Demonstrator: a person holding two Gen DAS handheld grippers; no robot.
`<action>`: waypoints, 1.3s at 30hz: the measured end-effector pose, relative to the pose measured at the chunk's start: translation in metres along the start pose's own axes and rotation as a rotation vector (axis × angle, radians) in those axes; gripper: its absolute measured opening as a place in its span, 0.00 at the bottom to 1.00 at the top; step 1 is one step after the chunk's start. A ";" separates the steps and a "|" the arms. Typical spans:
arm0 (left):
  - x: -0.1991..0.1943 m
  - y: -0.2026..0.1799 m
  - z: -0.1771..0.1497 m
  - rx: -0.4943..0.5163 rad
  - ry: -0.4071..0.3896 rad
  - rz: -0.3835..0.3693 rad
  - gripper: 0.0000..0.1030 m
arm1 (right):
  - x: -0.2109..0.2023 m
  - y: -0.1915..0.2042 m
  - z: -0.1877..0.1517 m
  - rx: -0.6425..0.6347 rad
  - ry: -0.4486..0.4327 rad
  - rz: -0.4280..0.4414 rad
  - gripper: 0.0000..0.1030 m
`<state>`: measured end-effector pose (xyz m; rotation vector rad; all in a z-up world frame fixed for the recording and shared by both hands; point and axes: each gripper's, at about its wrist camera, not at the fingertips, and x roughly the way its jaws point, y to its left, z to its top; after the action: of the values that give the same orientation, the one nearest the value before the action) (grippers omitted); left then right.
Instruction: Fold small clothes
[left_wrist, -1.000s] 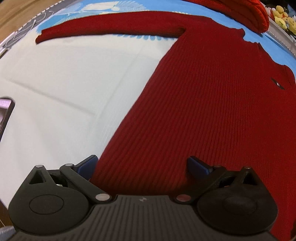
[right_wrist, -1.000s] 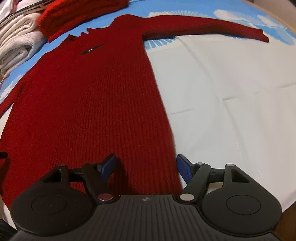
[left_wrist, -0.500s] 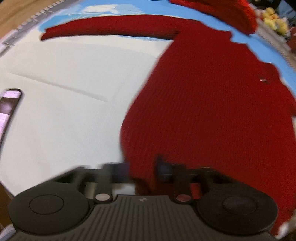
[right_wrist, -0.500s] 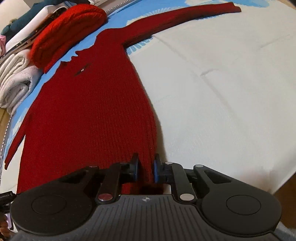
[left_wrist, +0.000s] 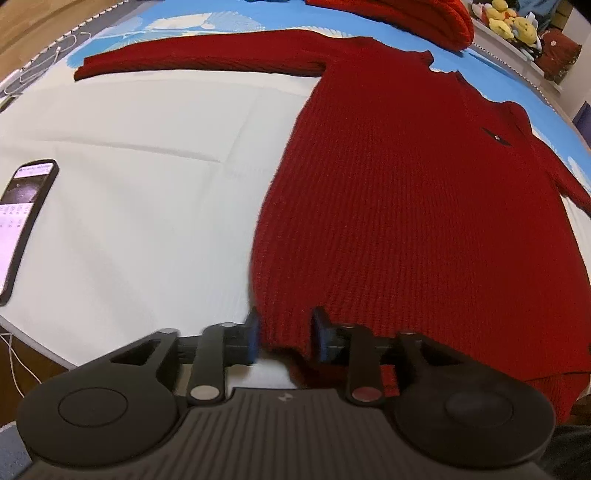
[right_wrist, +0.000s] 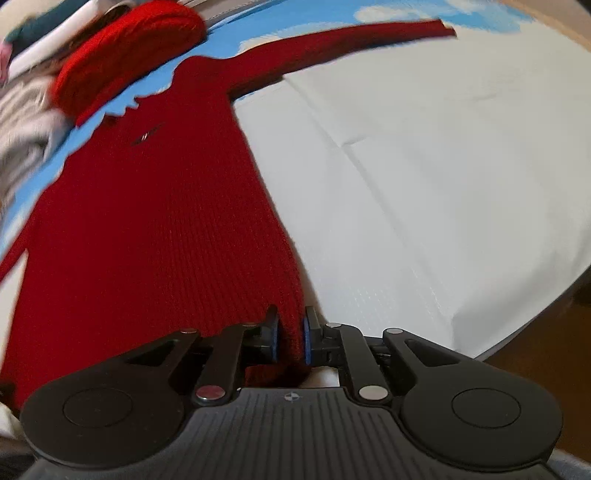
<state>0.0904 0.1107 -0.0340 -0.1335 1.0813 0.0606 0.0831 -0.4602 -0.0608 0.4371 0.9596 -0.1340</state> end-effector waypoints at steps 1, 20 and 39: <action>0.004 0.006 0.001 0.006 -0.005 0.032 0.68 | 0.001 0.000 0.001 0.013 -0.003 -0.010 0.20; -0.020 0.019 -0.039 0.151 -0.088 0.065 0.94 | -0.012 0.001 -0.033 -0.171 -0.037 -0.033 0.70; -0.003 0.040 -0.027 -0.029 -0.106 0.223 0.99 | -0.003 -0.003 -0.026 -0.153 -0.173 -0.228 0.77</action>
<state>0.0608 0.1465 -0.0469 -0.0351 0.9863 0.2807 0.0607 -0.4522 -0.0715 0.1710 0.8402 -0.2987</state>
